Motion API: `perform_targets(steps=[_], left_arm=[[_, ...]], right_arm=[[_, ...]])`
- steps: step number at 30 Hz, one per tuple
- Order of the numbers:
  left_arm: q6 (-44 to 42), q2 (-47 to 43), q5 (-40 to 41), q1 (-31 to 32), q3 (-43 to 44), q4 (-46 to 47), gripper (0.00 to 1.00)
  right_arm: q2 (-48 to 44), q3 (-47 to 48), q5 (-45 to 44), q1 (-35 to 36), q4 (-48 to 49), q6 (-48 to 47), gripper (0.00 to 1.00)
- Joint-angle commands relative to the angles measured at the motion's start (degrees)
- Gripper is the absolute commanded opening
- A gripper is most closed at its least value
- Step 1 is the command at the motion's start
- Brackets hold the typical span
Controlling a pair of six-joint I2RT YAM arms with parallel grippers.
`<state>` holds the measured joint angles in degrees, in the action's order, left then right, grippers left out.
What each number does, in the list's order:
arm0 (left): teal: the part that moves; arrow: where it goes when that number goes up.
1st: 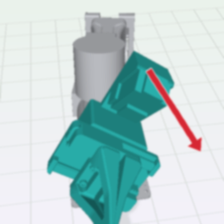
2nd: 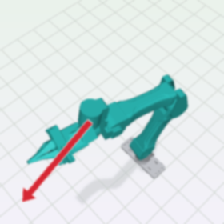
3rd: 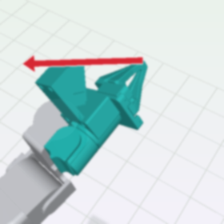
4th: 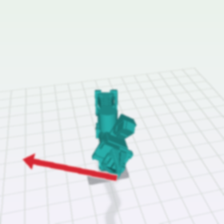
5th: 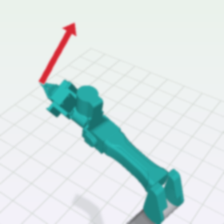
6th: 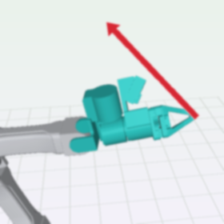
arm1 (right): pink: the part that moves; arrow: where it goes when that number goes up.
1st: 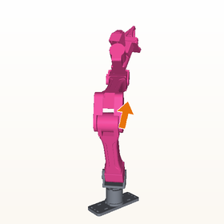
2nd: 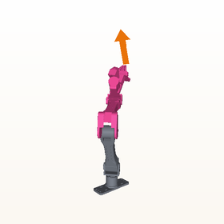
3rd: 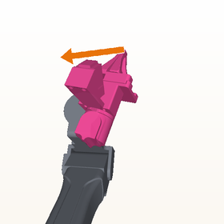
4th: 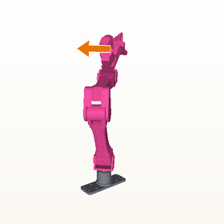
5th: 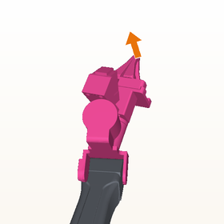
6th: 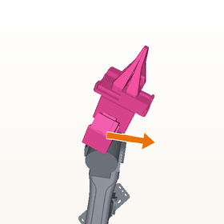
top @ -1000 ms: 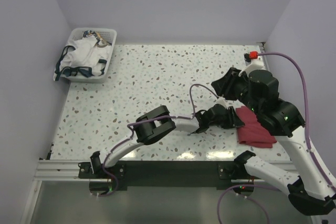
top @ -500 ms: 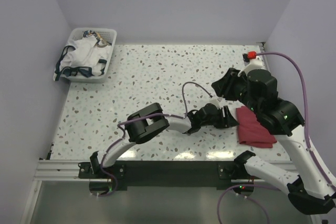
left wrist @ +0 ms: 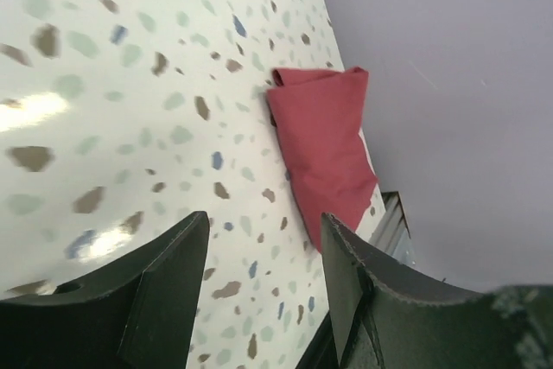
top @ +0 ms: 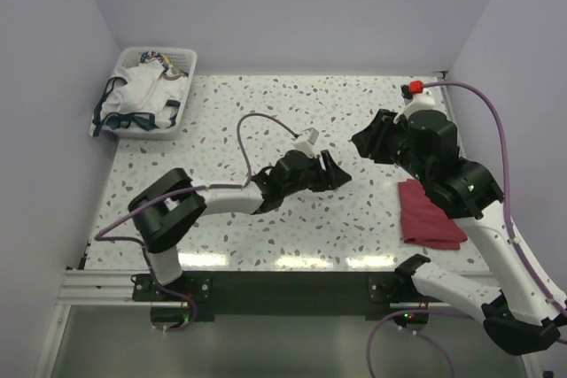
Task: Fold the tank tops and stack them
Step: Grab the tank top from the pile
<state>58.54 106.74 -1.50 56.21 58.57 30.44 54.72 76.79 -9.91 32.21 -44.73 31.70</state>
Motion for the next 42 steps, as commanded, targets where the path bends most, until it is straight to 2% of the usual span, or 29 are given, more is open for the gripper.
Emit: perform_targets(steps=[1, 8, 11, 13, 15, 17, 18, 21, 23, 28, 35, 40, 42], left_arm=[[-6.0, -12.3, 5.7, -3.5, -5.7, -6.1, 0.6], [-12.3, -30.9, 13.3, -10.3, -11.3, -25.9, 0.61], [-13.4, -36.6, 16.0, -16.7, -11.0, -35.1, 0.6], [-16.4, -38.4, 18.3, -23.8, -8.5, -38.1, 0.58], [-19.5, -37.8, 21.7, -31.5, -2.3, -43.6, 0.58], [-20.7, -34.9, 29.9, -37.2, 2.4, -48.0, 0.58], [-21.1, -32.1, 35.8, -38.6, 6.3, -48.8, 0.59], [-18.8, -26.3, 40.9, -44.0, 11.2, -51.3, 0.6], [-17.4, -23.2, 40.4, -47.6, 13.0, -53.2, 0.63], [-11.7, -14.7, 41.7, -51.0, 18.3, -59.5, 0.66], [-10.1, -10.8, 40.4, -53.9, 18.5, -57.6, 0.67], [-10.2, -8.9, 39.9, -55.0, 19.1, -55.2, 0.63], [-10.2, -7.0, 39.5, -55.7, 20.8, -55.6, 0.58]], right_arm=[[0.7, -1.0, -0.3, 0.1, 4.7, -1.5, 0.43], [4.1, -7.5, 3.1, 0.1, 10.8, -0.8, 0.43], [6.3, -8.1, 3.3, 0.0, 12.2, -1.1, 0.43], [8.4, -8.3, 3.4, 0.1, 13.5, -1.3, 0.43], [10.4, -8.7, 4.7, 0.0, 15.4, -1.4, 0.43], [12.2, -8.5, 5.3, 0.0, 16.1, -1.7, 0.43], [13.0, -8.3, 5.8, 0.0, 16.1, -1.9, 0.43], [15.9, -7.8, 6.0, 0.0, 16.4, -2.7, 0.43], [17.2, -7.7, 6.1, 0.0, 17.0, -3.0, 0.43], [19.5, -8.3, 8.1, 0.1, 19.0, -2.7, 0.43], [21.6, -9.3, 9.6, 0.0, 21.1, -2.3, 0.43], [22.6, -9.5, 9.8, 0.0, 21.6, -2.3, 0.43], [23.0, -9.5, 9.7, 0.1, 21.8, -2.3, 0.43]])
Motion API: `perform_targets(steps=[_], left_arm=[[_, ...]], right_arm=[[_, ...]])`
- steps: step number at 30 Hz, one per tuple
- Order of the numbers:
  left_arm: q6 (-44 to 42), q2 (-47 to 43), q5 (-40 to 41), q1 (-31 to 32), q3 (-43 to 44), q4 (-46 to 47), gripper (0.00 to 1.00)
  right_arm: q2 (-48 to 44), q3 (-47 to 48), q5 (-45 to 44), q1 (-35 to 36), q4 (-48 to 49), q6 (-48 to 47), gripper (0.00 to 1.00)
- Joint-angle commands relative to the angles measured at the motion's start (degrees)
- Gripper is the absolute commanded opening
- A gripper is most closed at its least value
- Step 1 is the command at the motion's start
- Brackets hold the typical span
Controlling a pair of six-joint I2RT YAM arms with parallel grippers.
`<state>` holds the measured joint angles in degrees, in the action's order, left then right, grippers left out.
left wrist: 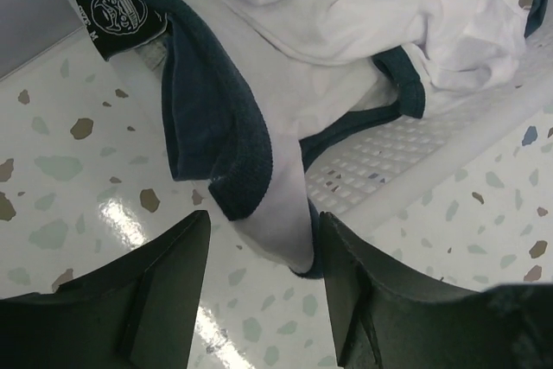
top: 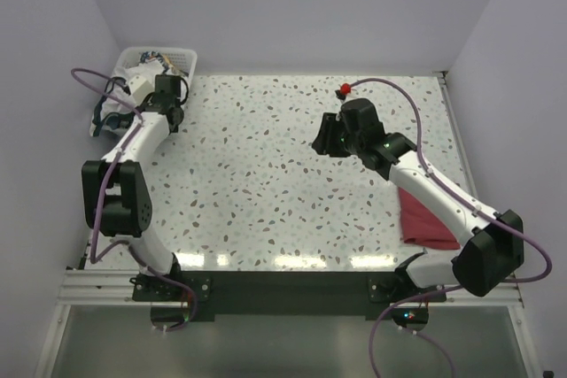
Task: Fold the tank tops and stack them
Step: Grab the tank top from the pile, then move the tank top to the center of the board
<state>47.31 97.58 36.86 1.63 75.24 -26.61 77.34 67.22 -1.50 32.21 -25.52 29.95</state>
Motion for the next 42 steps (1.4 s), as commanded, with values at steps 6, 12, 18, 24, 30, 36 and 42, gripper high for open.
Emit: perform_targets(steps=[6, 12, 18, 24, 30, 36, 42], left_arm=[[-2.6, 5.2, -2.4, -3.2, 11.5, 3.1, 0.01], [-11.7, 4.4, -9.3, -3.3, 26.6, 5.5, 0.0], [-19.0, -0.6, -16.8, -2.2, 34.5, 12.6, 0.0], [-21.6, -0.6, -27.8, 0.2, 47.9, 15.4, 0.0], [-25.0, -0.9, -34.8, 11.1, 58.8, 16.8, 0.0], [-20.1, -5.6, -43.3, 14.5, 57.0, 20.1, 0.0], [-15.0, -3.0, -50.7, 14.8, 64.0, 20.8, 0.0]], right_arm=[[1.5, 1.5, 1.4, 0.0, 2.5, -0.6, 0.43], [4.8, 4.7, 1.4, 0.0, 4.3, -0.7, 0.43], [12.1, 10.2, 5.6, 0.0, 11.0, -0.9, 0.43], [18.5, 19.1, 5.9, 0.0, 11.5, -2.0, 0.43], [19.7, 23.9, 1.8, -0.5, 10.0, -2.4, 0.43], [12.2, 17.6, -4.2, -1.3, 13.4, -1.9, 0.44], [5.6, 10.7, -1.4, -1.3, 18.8, -1.5, 0.44]])
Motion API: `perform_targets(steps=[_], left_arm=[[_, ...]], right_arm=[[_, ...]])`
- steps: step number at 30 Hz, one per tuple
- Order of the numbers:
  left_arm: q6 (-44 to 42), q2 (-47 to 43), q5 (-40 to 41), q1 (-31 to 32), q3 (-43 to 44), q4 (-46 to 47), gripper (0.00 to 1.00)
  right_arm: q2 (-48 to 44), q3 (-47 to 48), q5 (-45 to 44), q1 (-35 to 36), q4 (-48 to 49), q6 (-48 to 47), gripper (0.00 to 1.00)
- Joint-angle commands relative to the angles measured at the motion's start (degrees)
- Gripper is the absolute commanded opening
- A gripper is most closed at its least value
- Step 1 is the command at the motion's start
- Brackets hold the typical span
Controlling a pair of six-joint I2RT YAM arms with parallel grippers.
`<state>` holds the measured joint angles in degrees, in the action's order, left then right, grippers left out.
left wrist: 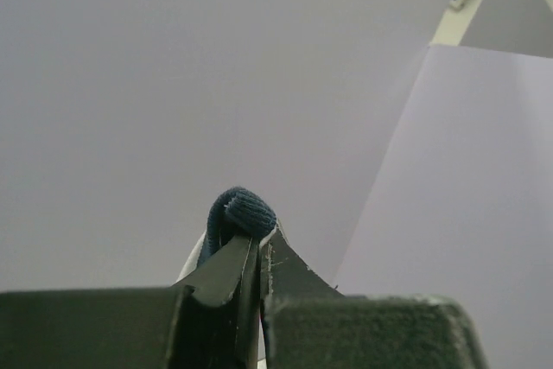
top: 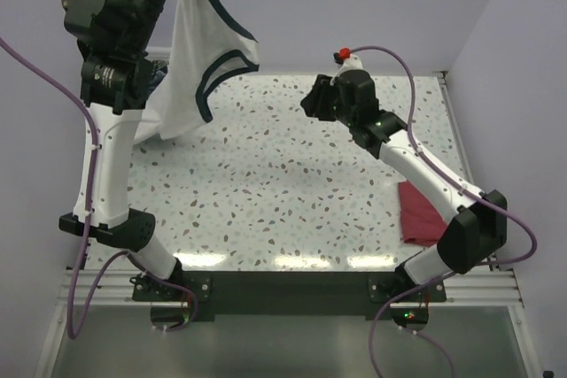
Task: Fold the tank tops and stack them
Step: Move the tank top to the center of the board
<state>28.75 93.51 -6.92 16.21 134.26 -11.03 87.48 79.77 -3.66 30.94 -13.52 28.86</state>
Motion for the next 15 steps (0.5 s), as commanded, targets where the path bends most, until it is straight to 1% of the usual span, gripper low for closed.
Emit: perform_targets(steps=[1, 2, 3, 4, 5, 8, 9, 10, 15], left_arm=[[4.4, 1.5, -7.3, 0.2, 6.3, 5.5, 0.0], [5.2, 1.6, -7.4, 0.2, 6.1, 5.8, 0.0], [5.3, 1.4, -7.3, 0.2, 5.7, 6.6, 0.0], [5.5, 1.1, -7.0, 0.2, 4.7, 6.8, 0.0], [5.6, 0.8, -6.7, 0.2, 4.2, 7.1, 0.0], [6.0, 0.3, -6.8, 0.2, 2.8, 7.5, 0.0], [6.2, 0.3, -6.9, 0.2, 2.6, 7.5, 0.0], [6.2, 0.1, -6.8, 0.2, 2.0, 7.6, 0.0], [6.6, -0.8, -7.0, 0.3, 0.4, 7.4, 0.0]], right_arm=[[-5.5, -4.6, 3.2, 0.0, 9.0, -0.1, 0.44], [-6.5, -6.2, 7.9, 0.1, 13.6, 0.3, 0.45], [-8.9, -8.1, 11.0, 0.3, 17.6, 1.1, 0.51], [-10.0, -11.4, 13.2, 1.2, 20.7, 1.1, 0.54], [-11.1, -12.6, 15.5, 2.4, 25.3, 0.4, 0.63], [-13.0, -14.2, 13.6, 8.5, 29.4, -5.4, 0.77], [-12.9, -13.9, 12.5, 9.8, 30.3, -7.5, 0.78], [-12.3, -13.4, 12.2, 11.8, 31.7, -8.2, 0.78], [-11.5, -10.9, 7.5, 17.0, 38.0, -11.3, 0.8]])
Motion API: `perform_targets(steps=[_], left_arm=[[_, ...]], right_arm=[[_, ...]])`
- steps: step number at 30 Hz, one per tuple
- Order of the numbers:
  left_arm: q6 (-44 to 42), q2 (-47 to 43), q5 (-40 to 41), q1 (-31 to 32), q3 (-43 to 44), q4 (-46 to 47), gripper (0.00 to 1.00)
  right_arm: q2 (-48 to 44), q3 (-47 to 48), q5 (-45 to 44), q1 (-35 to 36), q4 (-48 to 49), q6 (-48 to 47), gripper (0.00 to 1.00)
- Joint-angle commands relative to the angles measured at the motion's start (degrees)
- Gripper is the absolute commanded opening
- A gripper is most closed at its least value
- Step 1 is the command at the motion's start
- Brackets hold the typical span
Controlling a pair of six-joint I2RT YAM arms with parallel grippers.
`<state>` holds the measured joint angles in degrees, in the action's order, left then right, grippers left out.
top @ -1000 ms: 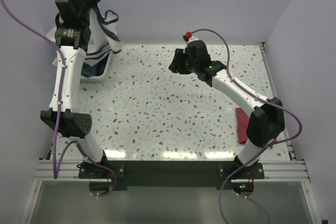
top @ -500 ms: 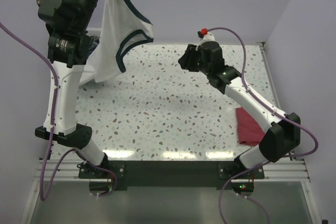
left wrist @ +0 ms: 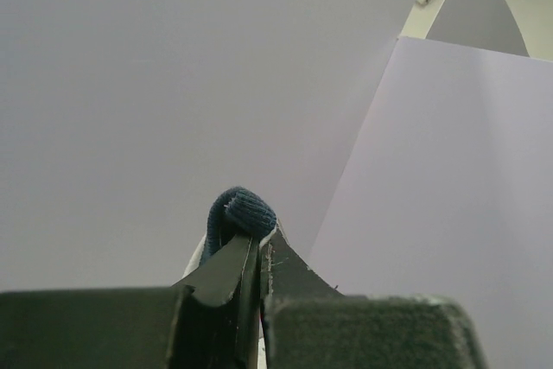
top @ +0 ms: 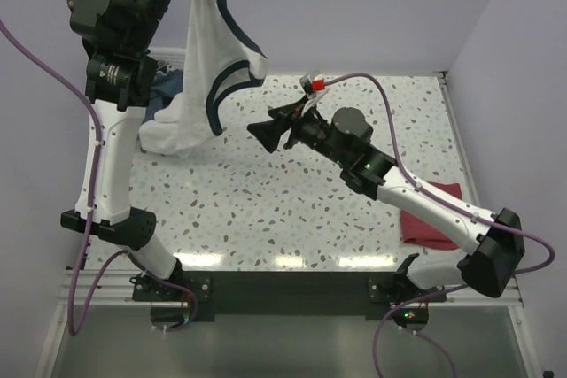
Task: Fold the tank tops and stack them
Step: Move the tank top to the center of the board
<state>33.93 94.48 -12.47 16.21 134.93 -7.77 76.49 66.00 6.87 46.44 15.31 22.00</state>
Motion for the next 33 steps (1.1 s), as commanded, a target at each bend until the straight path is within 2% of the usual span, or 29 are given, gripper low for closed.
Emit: perform_targets(steps=[1, 10, 14, 16, 18, 23, 29, 31, 33], left_arm=[[1.4, -1.8, -1.5, 0.3, -0.7, 4.1, 0.0], [1.8, -4.2, -2.4, 0.3, -3.9, 3.3, 0.0], [1.6, -5.8, -2.3, 0.3, -5.9, 3.1, 0.0], [1.2, -6.1, -2.3, 0.3, -5.9, 2.7, 0.0], [1.0, -6.6, -2.5, 0.3, -6.1, 2.3, 0.0], [1.3, -7.6, -3.4, 0.3, -8.4, 2.5, 0.0], [1.7, -9.4, -4.1, 0.3, -10.2, 2.8, 0.0], [2.7, -9.2, -5.6, 0.4, -9.9, 2.9, 0.0], [2.9, -8.6, -7.0, 1.0, -9.0, 2.5, 0.0]], right_arm=[[-0.3, 4.0, -5.5, 2.9, 9.5, -4.8, 0.8], [6.7, 12.8, -20.1, 3.8, 11.3, -11.4, 0.81], [9.0, 17.8, -24.0, 3.8, 7.2, -13.9, 0.8], [8.1, 17.0, -25.8, 3.9, 7.5, -15.1, 0.8], [7.7, 16.4, -26.2, 3.8, 7.7, -15.0, 0.81], [11.4, 22.6, -26.1, 3.8, 2.1, -16.0, 0.79], [9.5, 20.0, -28.9, 3.8, 3.8, -15.2, 0.78], [9.9, 22.2, -28.8, 3.8, 2.5, -16.3, 0.72], [9.8, 22.9, -29.3, 3.8, 2.0, -16.7, 0.51]])
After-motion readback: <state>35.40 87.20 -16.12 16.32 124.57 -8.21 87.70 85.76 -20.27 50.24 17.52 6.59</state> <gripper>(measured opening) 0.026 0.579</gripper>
